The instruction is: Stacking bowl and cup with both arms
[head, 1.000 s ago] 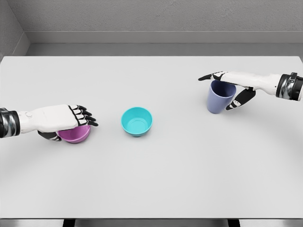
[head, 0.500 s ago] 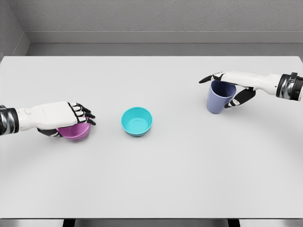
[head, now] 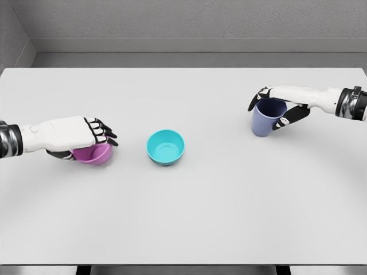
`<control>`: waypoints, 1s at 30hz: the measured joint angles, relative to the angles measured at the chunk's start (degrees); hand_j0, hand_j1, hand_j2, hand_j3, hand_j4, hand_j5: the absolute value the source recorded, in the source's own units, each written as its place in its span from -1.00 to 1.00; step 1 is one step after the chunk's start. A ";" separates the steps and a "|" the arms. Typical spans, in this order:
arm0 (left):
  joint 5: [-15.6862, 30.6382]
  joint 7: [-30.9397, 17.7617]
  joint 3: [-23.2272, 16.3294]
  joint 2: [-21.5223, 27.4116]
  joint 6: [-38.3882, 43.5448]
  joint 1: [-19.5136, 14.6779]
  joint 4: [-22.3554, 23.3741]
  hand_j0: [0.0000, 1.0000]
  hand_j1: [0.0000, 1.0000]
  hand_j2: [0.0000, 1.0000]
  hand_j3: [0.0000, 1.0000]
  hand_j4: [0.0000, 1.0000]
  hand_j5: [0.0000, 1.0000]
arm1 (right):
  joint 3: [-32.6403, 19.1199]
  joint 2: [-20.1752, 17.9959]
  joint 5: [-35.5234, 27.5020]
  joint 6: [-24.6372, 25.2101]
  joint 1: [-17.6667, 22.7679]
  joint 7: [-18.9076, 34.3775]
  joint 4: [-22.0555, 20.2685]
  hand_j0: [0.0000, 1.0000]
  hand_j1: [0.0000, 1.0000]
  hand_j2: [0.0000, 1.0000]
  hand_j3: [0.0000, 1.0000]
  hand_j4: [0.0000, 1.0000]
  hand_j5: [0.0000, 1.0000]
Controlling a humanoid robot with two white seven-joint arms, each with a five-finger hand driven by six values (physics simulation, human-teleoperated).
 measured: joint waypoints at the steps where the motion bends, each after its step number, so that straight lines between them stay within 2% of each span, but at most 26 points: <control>1: -0.03 0.01 -0.01 0.00 0.01 0.00 -0.11 0.77 0.77 0.77 0.77 0.77 0.77 | 0.00 -0.06 0.01 -0.01 0.00 -0.01 -0.01 0.17 0.17 0.17 0.17 0.17 0.17; 12: -0.28 0.01 -0.14 -0.07 0.00 -0.62 -0.38 0.72 0.72 0.72 0.72 0.72 0.72 | 0.00 -0.61 -0.07 0.02 -0.79 0.03 -0.47 0.19 0.19 0.19 0.19 0.19 0.19; 22: -1.74 0.00 -0.19 -0.49 0.00 -1.93 -0.74 0.71 0.71 0.71 0.71 0.71 0.71 | -0.19 -3.67 -0.47 0.02 -1.14 0.05 -3.03 0.22 0.22 0.22 0.22 0.22 0.22; 30: -2.62 -0.01 -0.20 -1.24 -0.01 -2.28 -0.77 0.68 0.68 0.68 0.68 0.68 0.68 | -0.34 -4.37 -0.60 0.03 -2.02 0.05 -3.60 0.23 0.23 0.23 0.23 0.23 0.23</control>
